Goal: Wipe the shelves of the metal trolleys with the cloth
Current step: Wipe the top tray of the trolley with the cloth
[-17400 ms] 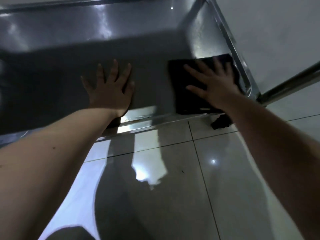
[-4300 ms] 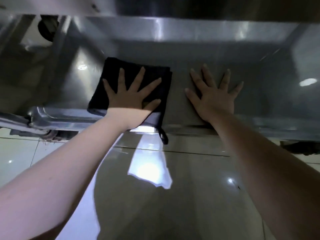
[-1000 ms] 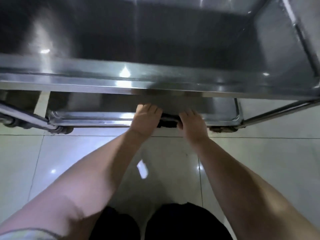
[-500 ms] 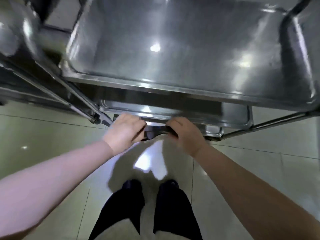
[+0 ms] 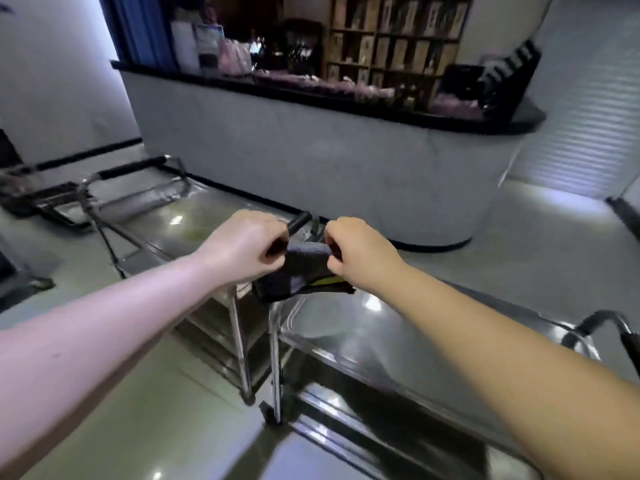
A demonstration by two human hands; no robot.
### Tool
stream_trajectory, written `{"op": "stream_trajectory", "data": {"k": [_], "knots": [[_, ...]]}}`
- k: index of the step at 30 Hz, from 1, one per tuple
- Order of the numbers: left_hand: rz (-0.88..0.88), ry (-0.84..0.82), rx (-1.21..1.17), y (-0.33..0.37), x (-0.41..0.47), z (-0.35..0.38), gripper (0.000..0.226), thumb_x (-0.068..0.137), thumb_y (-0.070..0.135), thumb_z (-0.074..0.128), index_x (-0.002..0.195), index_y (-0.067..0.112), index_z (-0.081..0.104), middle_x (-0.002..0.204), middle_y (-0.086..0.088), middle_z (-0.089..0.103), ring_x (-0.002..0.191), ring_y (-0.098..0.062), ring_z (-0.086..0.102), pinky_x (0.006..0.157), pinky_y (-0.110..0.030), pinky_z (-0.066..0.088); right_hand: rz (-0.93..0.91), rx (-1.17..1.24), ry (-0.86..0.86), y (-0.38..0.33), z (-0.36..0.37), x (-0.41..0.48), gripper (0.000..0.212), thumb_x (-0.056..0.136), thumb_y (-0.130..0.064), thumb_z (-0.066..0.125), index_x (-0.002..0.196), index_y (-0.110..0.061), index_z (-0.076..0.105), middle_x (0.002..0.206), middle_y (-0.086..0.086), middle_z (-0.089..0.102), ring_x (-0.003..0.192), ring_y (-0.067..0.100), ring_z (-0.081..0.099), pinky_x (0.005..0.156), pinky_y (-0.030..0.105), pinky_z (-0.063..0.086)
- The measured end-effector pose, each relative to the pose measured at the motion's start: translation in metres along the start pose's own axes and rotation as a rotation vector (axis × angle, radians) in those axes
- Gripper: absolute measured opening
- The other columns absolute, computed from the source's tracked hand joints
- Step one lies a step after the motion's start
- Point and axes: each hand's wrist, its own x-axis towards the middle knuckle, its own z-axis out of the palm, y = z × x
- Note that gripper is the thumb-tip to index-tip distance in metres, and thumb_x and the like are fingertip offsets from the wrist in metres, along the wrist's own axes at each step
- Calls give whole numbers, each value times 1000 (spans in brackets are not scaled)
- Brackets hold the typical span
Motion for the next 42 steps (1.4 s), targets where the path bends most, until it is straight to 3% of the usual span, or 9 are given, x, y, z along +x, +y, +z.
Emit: {"op": "stream_trajectory", "data": {"k": [4,7,10,13,16,21,28,37,42], "knots": [[-8,94,89,-58,2,-33,32,70,38,44,72,12,62,65,-5,57,62,-33,58,58,-40,49,-40,-122,73,-44,-19,62,15,84,-17,60,95,-11,52,98,7,54,97,29,50,72,40,47],[10,152,158,-106,5,-64,20,70,30,56,73,12,63,65,-5,58,62,-33,58,57,-38,47,-8,-138,124,-79,-32,105,17,84,-19,63,95,-11,52,99,8,55,97,29,50,76,43,49],[11,231,155,-152,8,-92,13,75,24,69,79,12,65,73,-3,62,69,-28,59,63,-36,45,64,-72,203,-110,-39,144,17,84,-18,65,86,-14,48,88,2,50,86,25,50,65,39,46],[15,273,155,-199,14,-107,15,77,28,70,85,15,67,78,-1,63,73,-23,58,65,-33,41,110,-24,278,-136,-38,182,25,83,-19,68,79,-22,43,82,-4,45,79,21,49,57,29,35],[45,296,177,-242,22,-106,15,76,27,70,82,14,67,74,-1,62,71,-25,57,63,-31,34,158,-40,317,-153,-27,219,23,82,-20,70,84,-20,47,87,-3,48,81,20,49,62,30,38],[61,226,243,-305,29,-70,13,68,20,72,73,10,65,64,-5,57,61,-30,56,62,-35,39,125,-243,288,-156,18,276,18,81,-23,66,90,-15,52,92,2,56,90,23,47,70,37,42],[157,111,364,-393,56,-7,21,71,26,42,65,11,55,62,-6,52,58,-30,53,58,-35,45,37,-370,274,-128,86,363,16,78,-24,63,86,-13,54,82,3,56,80,23,39,66,34,26],[43,38,250,-499,104,57,28,69,32,42,66,10,59,63,-8,56,60,-29,57,60,-35,48,53,-260,254,-94,166,478,31,69,-18,70,75,-18,39,68,-2,42,72,22,38,63,33,26],[41,45,112,-547,118,116,23,69,32,46,66,13,58,63,-3,54,60,-26,53,61,-34,40,155,-222,173,-78,219,506,22,69,-18,72,79,-12,54,74,4,57,74,28,50,63,34,36]]}}
